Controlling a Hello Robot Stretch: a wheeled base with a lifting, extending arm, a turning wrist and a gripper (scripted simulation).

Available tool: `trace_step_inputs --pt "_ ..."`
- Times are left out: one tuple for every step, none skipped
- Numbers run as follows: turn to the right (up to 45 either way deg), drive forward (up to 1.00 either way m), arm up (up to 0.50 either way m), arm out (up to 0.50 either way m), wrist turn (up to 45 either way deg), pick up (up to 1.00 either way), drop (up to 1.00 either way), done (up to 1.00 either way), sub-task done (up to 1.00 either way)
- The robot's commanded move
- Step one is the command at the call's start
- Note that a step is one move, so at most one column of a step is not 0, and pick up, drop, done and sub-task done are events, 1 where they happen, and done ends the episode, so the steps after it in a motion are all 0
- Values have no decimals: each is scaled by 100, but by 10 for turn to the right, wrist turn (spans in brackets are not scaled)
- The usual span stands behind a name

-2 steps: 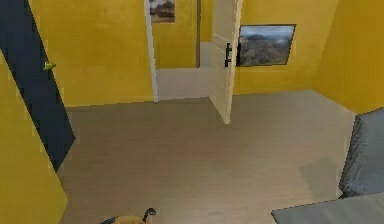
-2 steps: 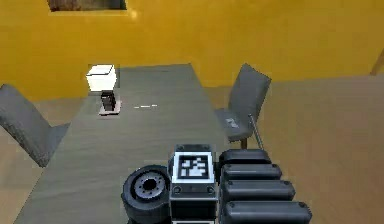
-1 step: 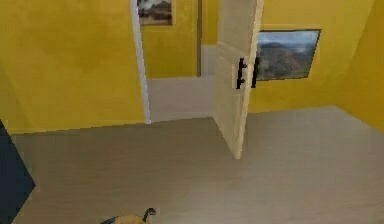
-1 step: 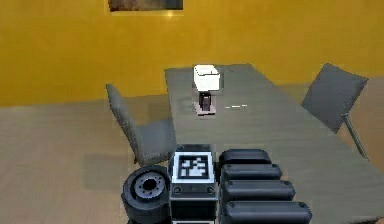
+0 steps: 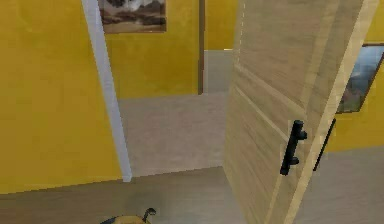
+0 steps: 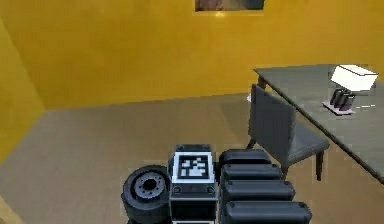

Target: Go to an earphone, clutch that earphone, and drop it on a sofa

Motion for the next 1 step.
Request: trace_step_inputs --pt "-30 0 0 0 0 0 0 0 0"
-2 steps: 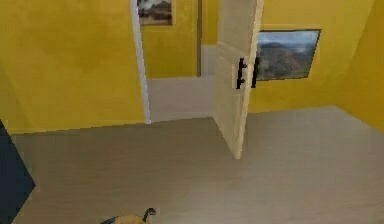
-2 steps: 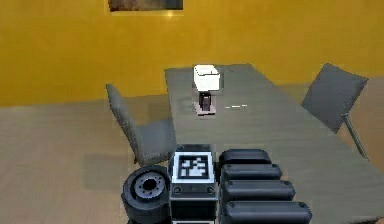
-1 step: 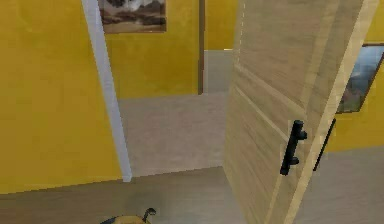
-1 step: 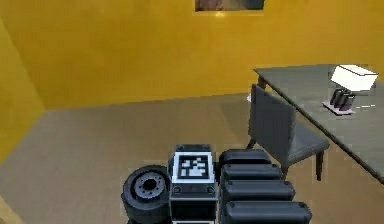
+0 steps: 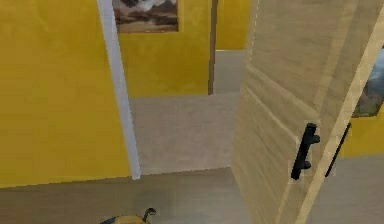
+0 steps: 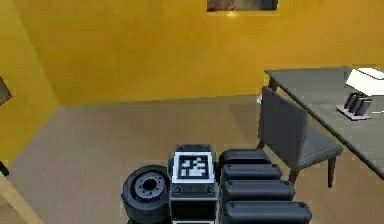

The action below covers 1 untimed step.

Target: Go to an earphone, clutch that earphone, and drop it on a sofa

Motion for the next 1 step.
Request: trace_step_inputs --pt "0 100 0 0 0 0 0 0 0"
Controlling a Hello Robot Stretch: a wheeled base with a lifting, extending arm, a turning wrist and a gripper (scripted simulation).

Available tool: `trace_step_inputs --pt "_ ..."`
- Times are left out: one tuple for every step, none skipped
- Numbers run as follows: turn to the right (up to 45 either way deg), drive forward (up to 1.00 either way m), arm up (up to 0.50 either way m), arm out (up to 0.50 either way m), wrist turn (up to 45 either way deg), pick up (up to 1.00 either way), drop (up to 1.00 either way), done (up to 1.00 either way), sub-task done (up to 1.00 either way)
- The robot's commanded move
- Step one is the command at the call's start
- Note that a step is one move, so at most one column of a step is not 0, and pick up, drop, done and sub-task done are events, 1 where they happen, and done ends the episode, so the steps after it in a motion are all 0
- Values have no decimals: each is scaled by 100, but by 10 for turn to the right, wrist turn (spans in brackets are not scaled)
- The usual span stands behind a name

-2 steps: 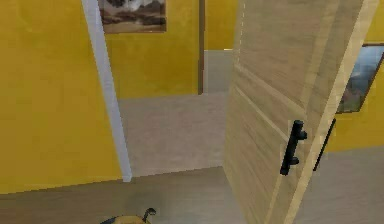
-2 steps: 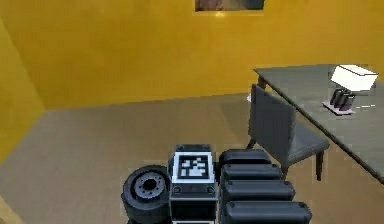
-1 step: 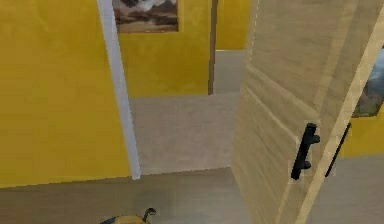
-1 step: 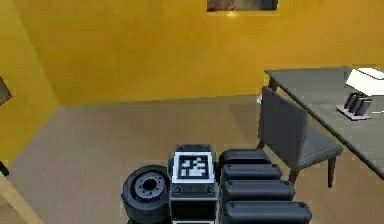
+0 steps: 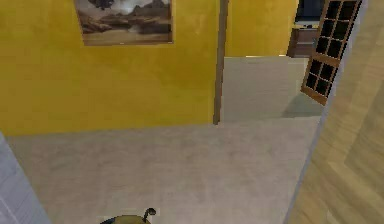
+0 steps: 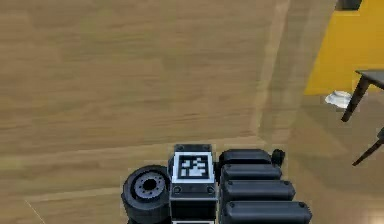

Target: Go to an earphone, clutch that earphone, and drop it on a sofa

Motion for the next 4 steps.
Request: trace_step_inputs --pt "0 85 0 0 0 0 0 0 0" --pt "420 0 0 0 0 0 0 0 0" --pt "0 80 0 0 0 0 0 0 0" --pt "450 0 0 0 0 0 0 0 0"
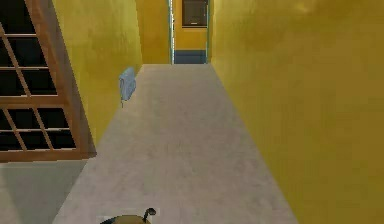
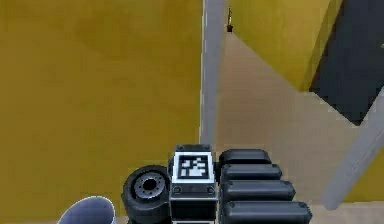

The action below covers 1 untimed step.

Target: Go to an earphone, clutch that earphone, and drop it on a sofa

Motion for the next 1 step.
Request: trace_step_inputs --pt "0 100 0 0 0 0 0 0 0"
